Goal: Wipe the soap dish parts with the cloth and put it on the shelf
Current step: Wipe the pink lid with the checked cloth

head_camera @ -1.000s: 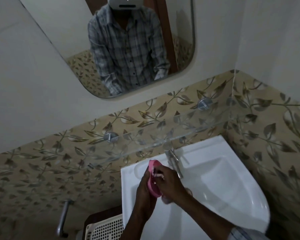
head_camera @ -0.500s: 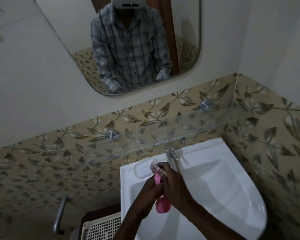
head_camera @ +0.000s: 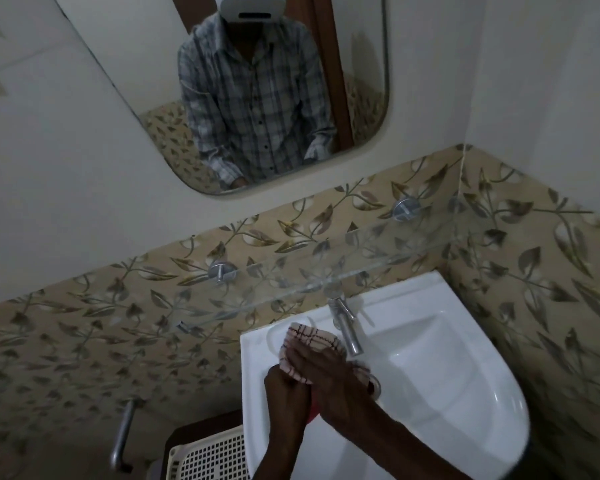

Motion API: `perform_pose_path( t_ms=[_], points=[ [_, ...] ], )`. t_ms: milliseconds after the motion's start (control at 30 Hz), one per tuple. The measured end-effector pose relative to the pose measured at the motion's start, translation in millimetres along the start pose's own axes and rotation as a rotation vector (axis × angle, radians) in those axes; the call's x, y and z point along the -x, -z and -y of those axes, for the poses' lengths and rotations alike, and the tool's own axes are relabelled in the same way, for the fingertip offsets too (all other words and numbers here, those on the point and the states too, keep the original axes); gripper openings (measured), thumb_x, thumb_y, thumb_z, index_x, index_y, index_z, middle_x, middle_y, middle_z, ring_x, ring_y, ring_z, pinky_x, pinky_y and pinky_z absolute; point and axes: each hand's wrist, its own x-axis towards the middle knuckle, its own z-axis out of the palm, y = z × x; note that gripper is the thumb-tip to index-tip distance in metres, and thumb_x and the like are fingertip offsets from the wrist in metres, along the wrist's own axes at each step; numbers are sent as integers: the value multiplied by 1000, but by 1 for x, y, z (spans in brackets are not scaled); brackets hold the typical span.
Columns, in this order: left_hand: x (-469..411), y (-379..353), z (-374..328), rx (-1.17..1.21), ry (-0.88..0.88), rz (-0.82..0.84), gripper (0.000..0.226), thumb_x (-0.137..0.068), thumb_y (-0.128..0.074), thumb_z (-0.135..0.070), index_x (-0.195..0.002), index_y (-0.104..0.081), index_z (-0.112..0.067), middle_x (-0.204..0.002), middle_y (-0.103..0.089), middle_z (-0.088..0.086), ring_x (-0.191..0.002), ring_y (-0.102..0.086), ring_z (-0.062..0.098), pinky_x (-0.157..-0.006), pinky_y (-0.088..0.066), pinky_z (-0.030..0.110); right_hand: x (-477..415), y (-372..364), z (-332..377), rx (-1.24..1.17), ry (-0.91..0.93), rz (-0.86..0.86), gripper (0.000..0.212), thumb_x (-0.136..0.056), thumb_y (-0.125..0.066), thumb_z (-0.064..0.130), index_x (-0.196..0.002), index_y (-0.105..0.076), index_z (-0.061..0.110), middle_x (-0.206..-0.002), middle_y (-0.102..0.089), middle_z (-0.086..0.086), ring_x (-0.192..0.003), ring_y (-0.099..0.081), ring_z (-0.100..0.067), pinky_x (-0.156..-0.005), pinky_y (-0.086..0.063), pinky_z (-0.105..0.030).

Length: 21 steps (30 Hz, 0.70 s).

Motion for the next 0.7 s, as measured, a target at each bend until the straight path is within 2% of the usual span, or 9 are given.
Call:
perform_pose_path(
  t_ms=[67,133,267,367,400,467,533,600,700],
  points=[
    [5,0,-7,24,-52,-43,31,-88,-66,-14,-60,-71,-27,-58,-72,-1,-55,-67,11,-55,-54,35,-1,6,-6,-43,-69,-141,36,-98,-45,2,-126,-63,15,-131,-61,0,-122,-54,-5,-106,-40,-25],
    [9,4,-12,118,-54,-57,9,-75,-70,-36,-73,-77,-31,-69,-76,4,-68,-74,22,-62,-57,41,-2,11,-7,-72,-167,-215,23,-98,-47,7,-108,-67,12,-94,-73,-3,-88,-67,-7,-78,-53,-25],
    [10,4,-15,184,-53,-30,31,-68,-78,-39,-95,-78,-23,-85,-79,1,-79,-75,16,-65,-60,30,5,8,-12,-15,-226,-207,17,-99,-50,15,-90,-63,21,-71,-63,12,-67,-59,6,-61,-41,-9],
    [9,5,-27,45,-93,50,21,-69,-77,-33,-89,-79,-27,-79,-79,-4,-74,-74,12,-65,-60,30,5,15,-12,49,-208,-267,16,-95,-49,29,-85,-62,32,-77,-66,12,-76,-64,-2,-71,-52,-20],
    [7,6,-29,-28,-104,88,13,-68,-76,-32,-81,-78,-32,-74,-78,-8,-68,-73,9,-61,-58,26,4,17,-16,42,-201,-265,10,-88,-60,28,-94,-67,25,-87,-70,6,-84,-67,-12,-78,-57,-30],
    [4,9,-36,-179,-111,171,9,-72,-76,-30,-65,-74,-35,-64,-75,-11,-61,-71,6,-55,-53,17,0,20,-24,207,-171,-318,38,-66,-84,11,-101,-72,7,-93,-74,-8,-88,-72,-24,-84,-59,-31],
    [1,7,-38,-224,-71,199,24,-82,-73,-18,-60,-71,-28,-58,-73,-8,-58,-70,7,-56,-54,19,2,17,-21,301,-117,-317,25,-83,-64,3,-108,-68,6,-99,-73,-10,-95,-69,-25,-102,-41,-19],
    [1,3,-35,-195,-41,173,32,-83,-69,-4,-55,-67,-21,-53,-67,-8,-54,-64,7,-53,-52,25,7,6,-14,317,10,-328,46,-83,-34,-2,-117,-64,4,-112,-72,-10,-110,-59,-20,-116,-17,-17],
    [6,-2,-25,-205,-61,104,41,-82,-67,2,-49,-61,-22,-46,-62,-12,-47,-54,-4,-45,-42,17,8,5,-23,237,10,-256,59,-80,-37,-2,-133,-58,13,-137,-58,-1,-131,-46,-14,-117,-17,-19]
  ],
)
